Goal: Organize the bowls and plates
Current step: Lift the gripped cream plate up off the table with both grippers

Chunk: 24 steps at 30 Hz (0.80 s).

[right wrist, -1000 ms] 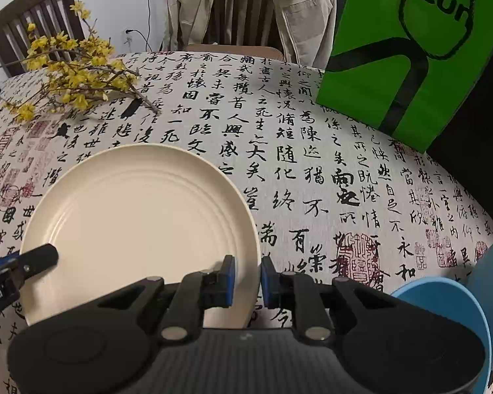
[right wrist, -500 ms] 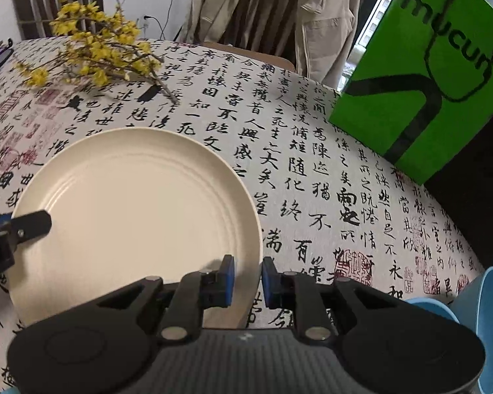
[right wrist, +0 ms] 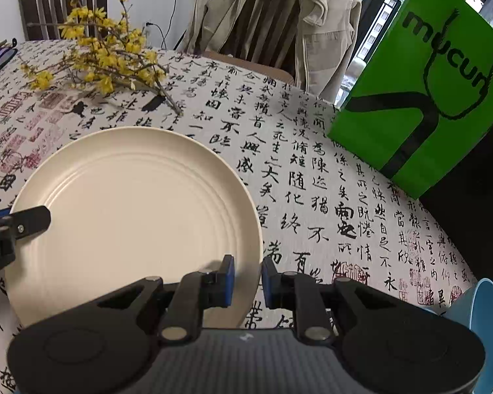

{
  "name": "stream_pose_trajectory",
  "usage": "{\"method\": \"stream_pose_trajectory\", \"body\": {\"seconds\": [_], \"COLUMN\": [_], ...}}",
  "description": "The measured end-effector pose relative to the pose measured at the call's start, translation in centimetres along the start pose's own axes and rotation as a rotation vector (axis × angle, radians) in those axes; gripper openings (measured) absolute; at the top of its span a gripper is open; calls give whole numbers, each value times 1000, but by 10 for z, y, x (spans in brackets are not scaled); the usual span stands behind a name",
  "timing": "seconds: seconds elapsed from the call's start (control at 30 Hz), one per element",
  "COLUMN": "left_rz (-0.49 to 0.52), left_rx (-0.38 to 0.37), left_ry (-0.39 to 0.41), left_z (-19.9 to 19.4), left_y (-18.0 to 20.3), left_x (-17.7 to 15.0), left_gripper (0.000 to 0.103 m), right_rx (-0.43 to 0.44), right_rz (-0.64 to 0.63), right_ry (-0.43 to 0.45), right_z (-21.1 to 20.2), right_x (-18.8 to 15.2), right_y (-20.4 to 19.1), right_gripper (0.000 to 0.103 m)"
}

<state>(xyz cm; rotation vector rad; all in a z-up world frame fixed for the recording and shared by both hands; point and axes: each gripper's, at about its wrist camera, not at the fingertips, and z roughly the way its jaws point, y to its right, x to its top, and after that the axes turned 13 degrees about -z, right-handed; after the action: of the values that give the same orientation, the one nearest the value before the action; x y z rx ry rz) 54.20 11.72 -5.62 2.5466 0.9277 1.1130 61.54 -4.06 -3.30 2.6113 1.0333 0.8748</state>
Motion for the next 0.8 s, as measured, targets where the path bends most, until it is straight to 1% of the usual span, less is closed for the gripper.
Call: {"method": "stream_pose_trajectory", "body": {"seconds": [0.37,0.8], "left_rz": [-30,-57], "left_rx": [-5,-47], "left_ry": [46,95], "left_z": [-9,-28], "left_y": [-6,-7], "left_x": [13,23], "left_gripper": [15,14], "right_rx": [-4,-16], "right_rz": [-15,2], "right_ry": [66,142], "right_z": [-15,-34], "right_x": [5,6], "right_y": [-7,-5], "right_gripper": [17,17]}}
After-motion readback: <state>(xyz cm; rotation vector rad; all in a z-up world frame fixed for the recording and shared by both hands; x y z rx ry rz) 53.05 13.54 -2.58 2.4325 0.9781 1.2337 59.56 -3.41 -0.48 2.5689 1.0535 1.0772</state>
